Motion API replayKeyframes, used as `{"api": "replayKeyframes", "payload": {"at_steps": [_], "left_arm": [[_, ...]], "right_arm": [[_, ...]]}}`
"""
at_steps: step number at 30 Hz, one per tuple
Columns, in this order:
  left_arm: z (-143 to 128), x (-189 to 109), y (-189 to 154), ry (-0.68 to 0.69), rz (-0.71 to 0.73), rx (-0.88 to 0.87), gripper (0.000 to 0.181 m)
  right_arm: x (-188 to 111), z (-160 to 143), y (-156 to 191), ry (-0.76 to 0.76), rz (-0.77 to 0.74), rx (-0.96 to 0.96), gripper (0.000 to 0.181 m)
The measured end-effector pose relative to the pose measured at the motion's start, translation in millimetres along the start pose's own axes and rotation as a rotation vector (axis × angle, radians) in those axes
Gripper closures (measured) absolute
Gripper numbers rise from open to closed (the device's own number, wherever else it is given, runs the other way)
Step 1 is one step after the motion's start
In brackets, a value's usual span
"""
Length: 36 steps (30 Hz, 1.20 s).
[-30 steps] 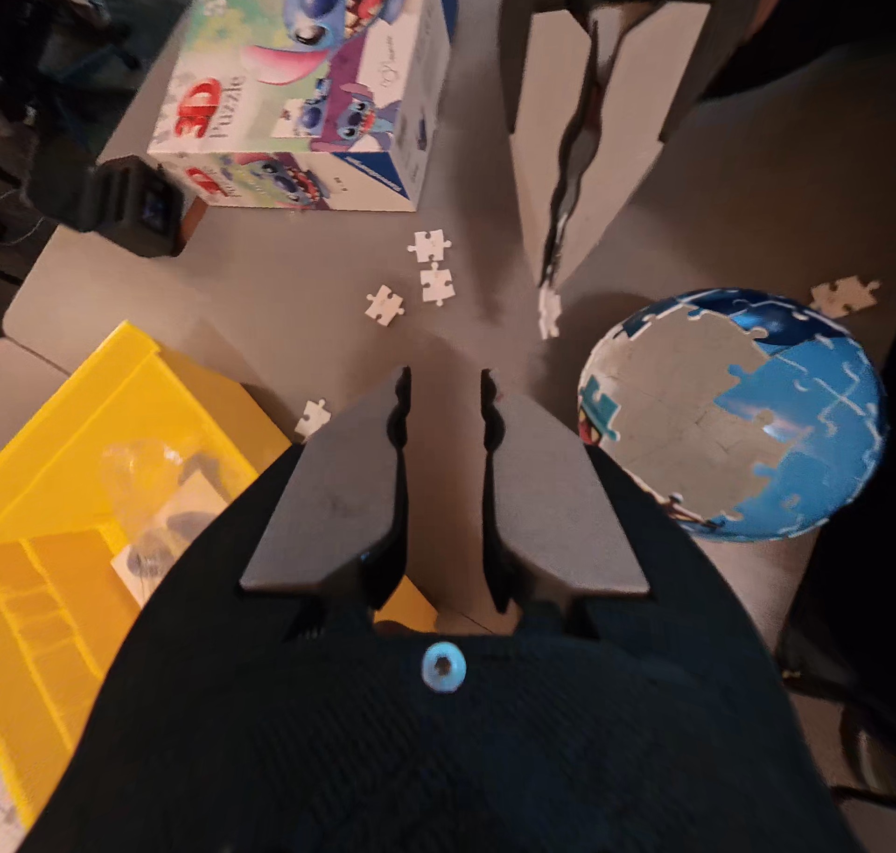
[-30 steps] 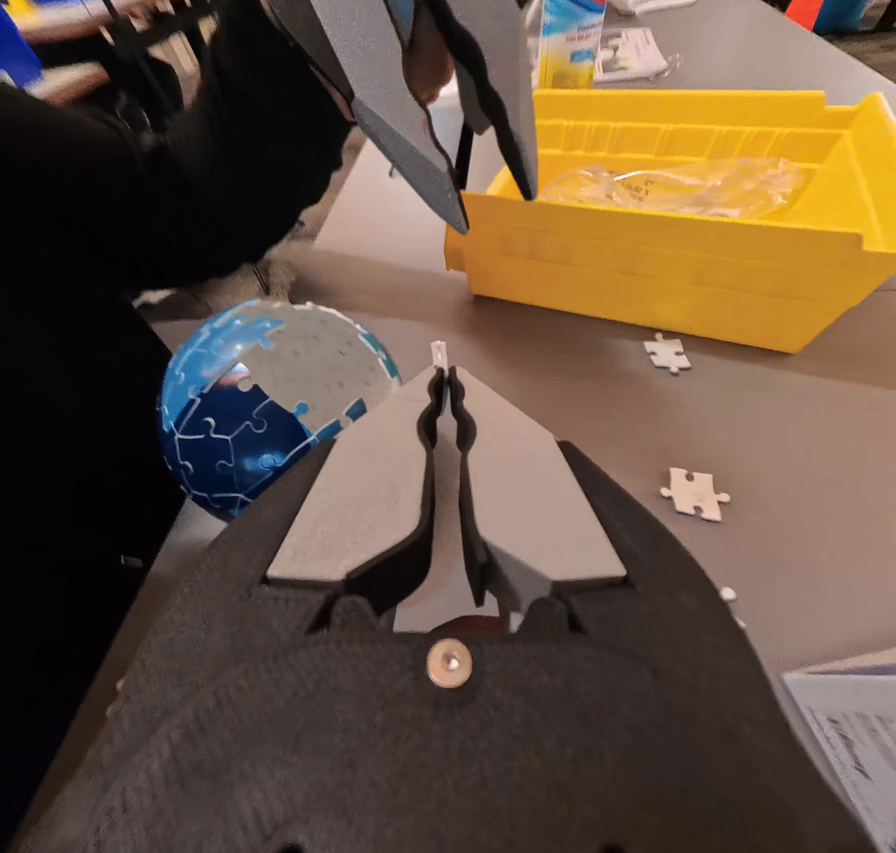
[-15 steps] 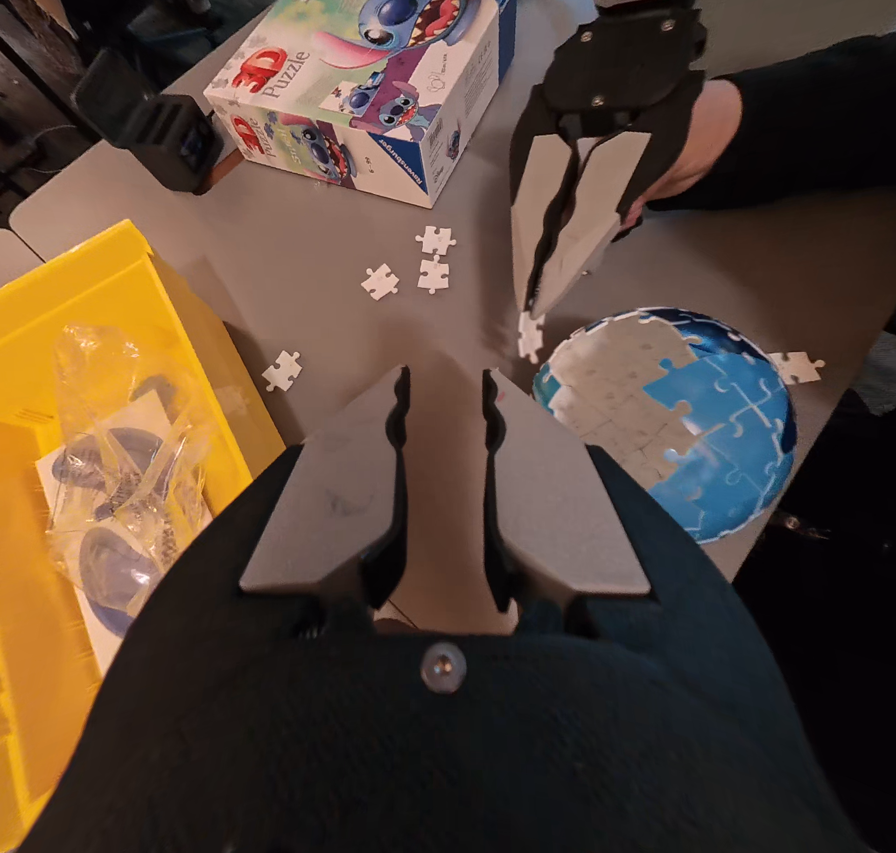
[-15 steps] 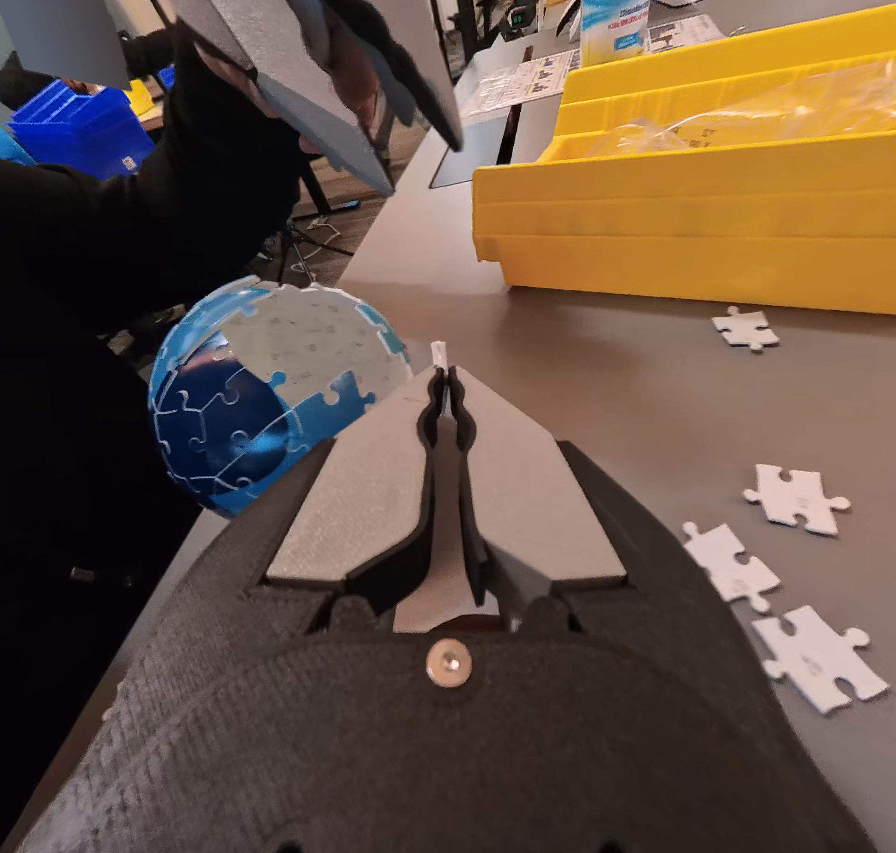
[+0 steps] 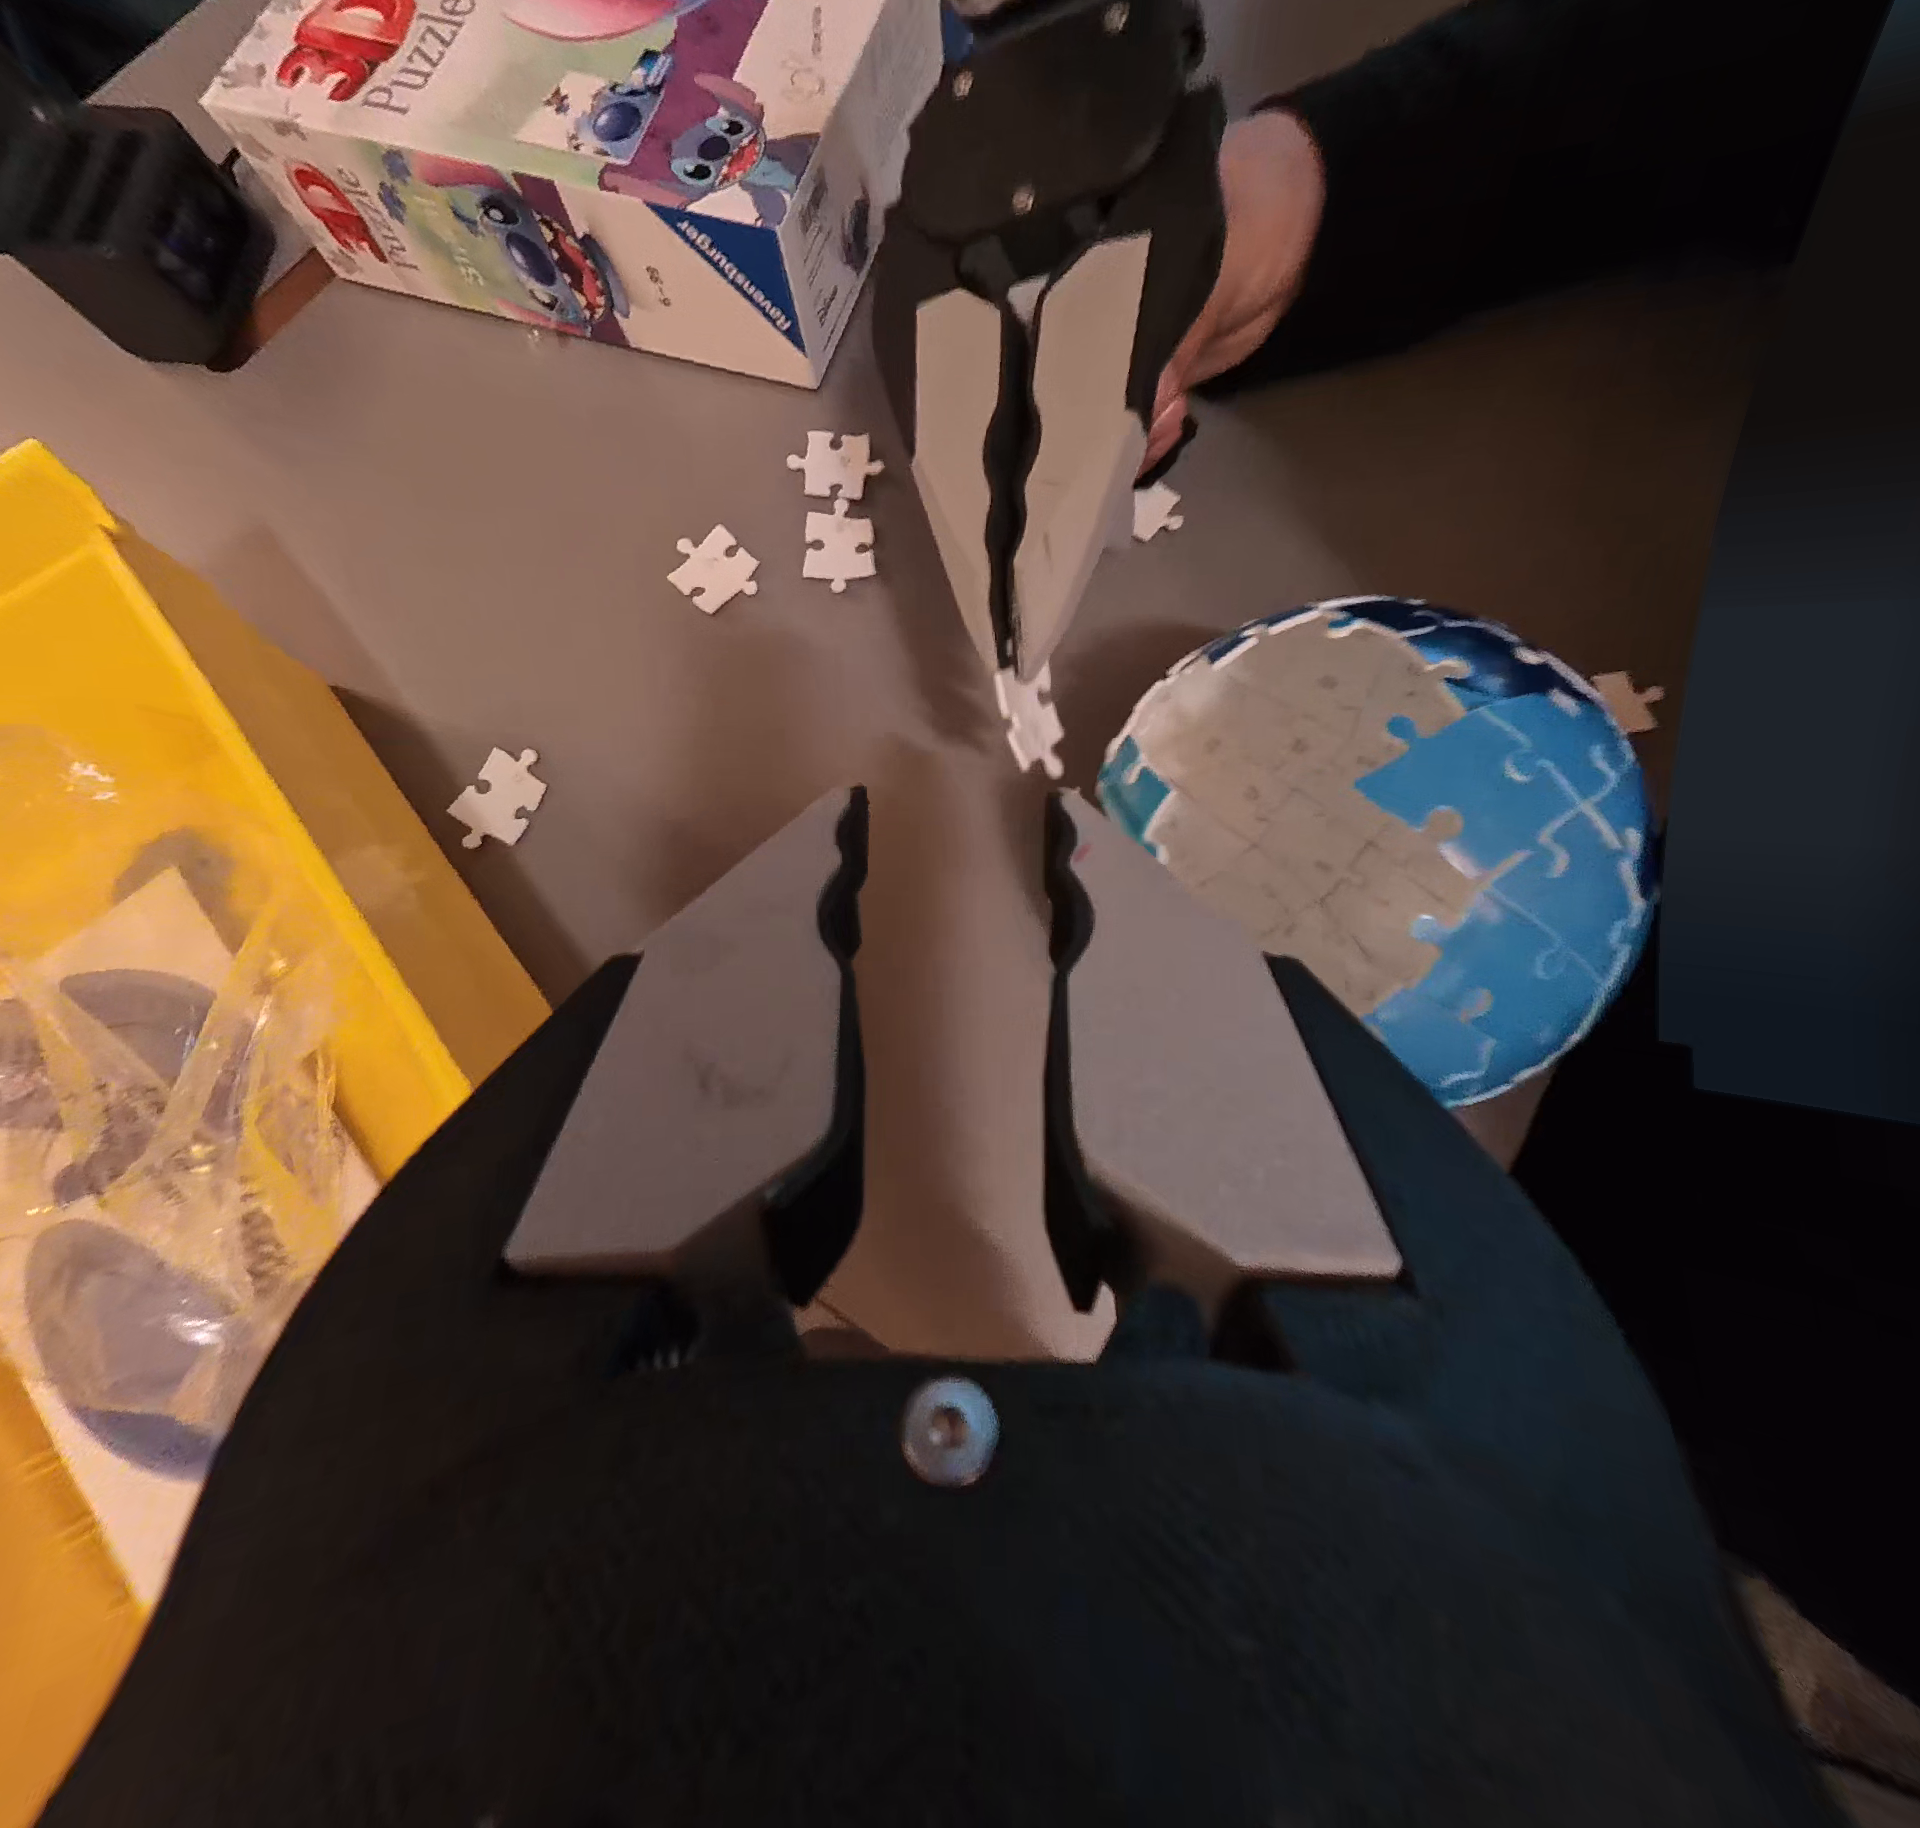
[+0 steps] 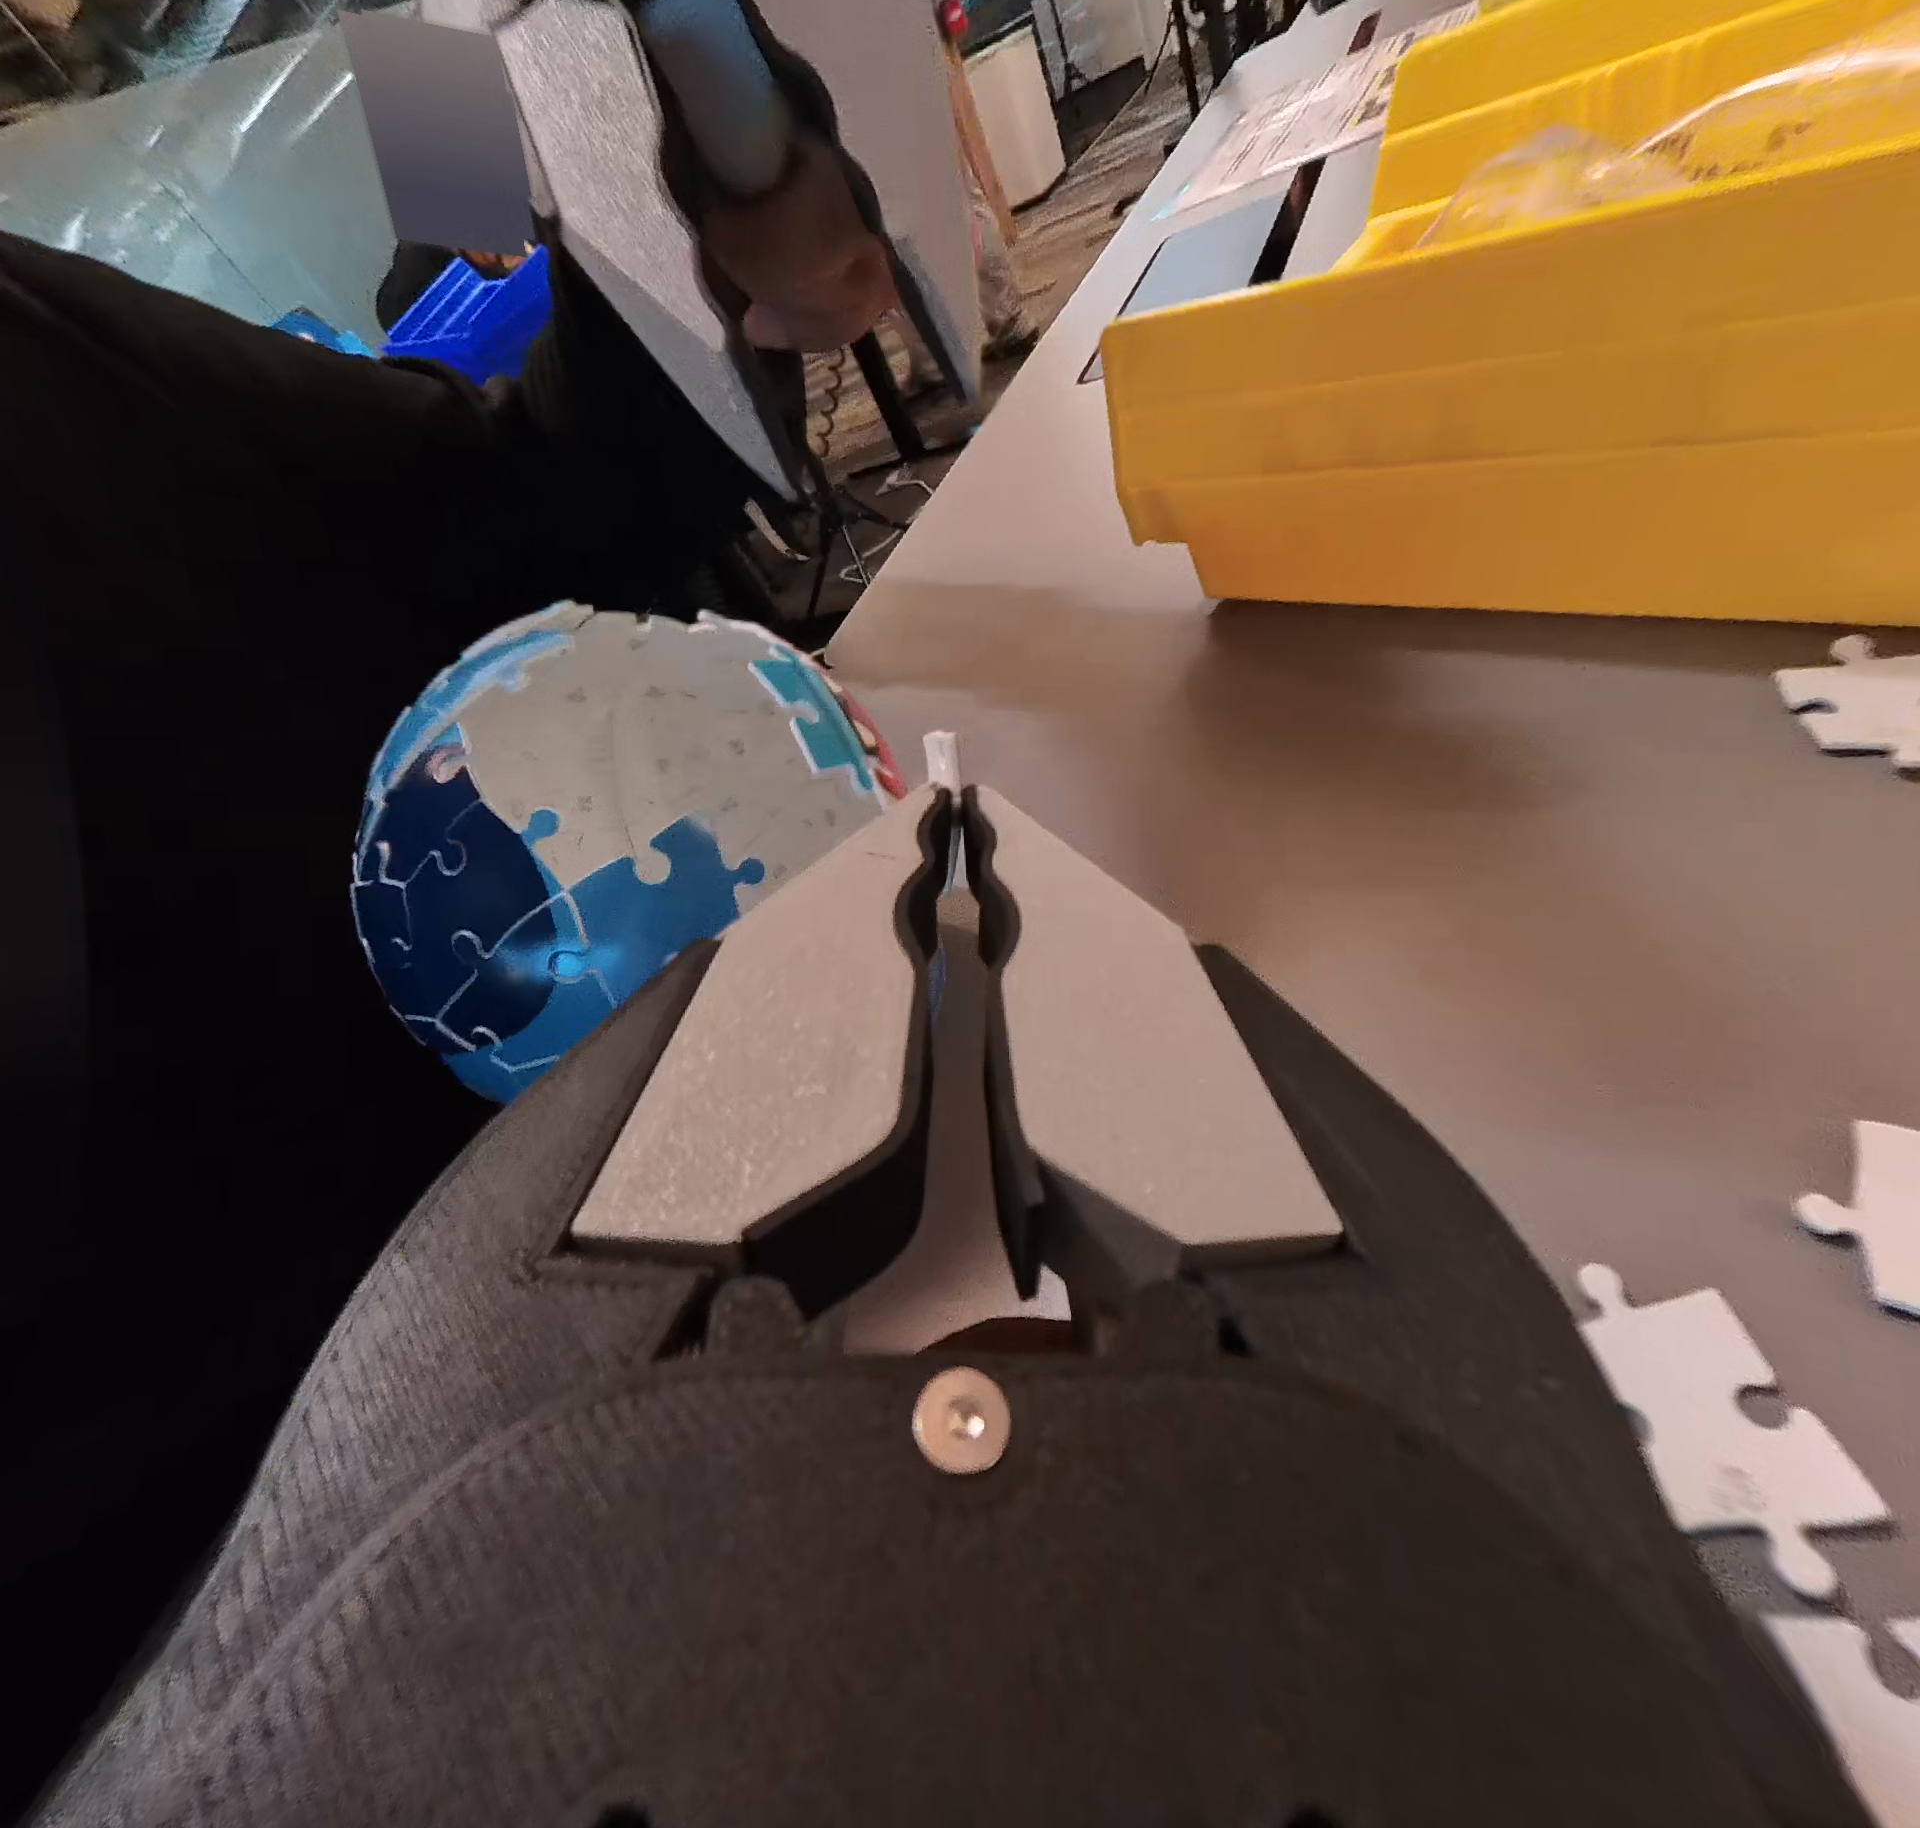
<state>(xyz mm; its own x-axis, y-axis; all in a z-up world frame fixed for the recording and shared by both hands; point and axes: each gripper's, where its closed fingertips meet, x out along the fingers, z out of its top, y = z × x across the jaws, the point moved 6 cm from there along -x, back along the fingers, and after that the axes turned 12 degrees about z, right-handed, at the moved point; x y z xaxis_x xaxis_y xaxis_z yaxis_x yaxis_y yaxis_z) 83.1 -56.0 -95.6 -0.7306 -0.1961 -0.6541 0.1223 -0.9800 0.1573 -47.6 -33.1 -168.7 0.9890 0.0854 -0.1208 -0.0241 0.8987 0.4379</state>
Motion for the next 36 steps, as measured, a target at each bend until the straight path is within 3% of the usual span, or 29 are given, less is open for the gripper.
{"api": "replayKeyframes", "payload": {"at_steps": [5,12,17,25,36], "left_arm": [[1,-1,-9,-0.027,0.022,-0.015,0.153],[2,3,-10,0.063,0.067,-0.013,0.152],[11,-2,-14,0.047,0.068,-0.001,0.152],[16,14,-30,0.111,0.002,0.078,0.150],[30,13,-37,0.208,-0.007,0.136,0.150]], "right_arm": [[8,-10,2,0.053,-0.038,-0.046,0.181],[2,-1,8,0.011,-0.023,-0.067,0.181],[3,-1,9,0.004,0.001,-0.049,0.181],[7,-4,9,0.022,-0.001,-0.067,0.181],[4,-2,18,0.043,-0.070,-0.237,0.181]]}}
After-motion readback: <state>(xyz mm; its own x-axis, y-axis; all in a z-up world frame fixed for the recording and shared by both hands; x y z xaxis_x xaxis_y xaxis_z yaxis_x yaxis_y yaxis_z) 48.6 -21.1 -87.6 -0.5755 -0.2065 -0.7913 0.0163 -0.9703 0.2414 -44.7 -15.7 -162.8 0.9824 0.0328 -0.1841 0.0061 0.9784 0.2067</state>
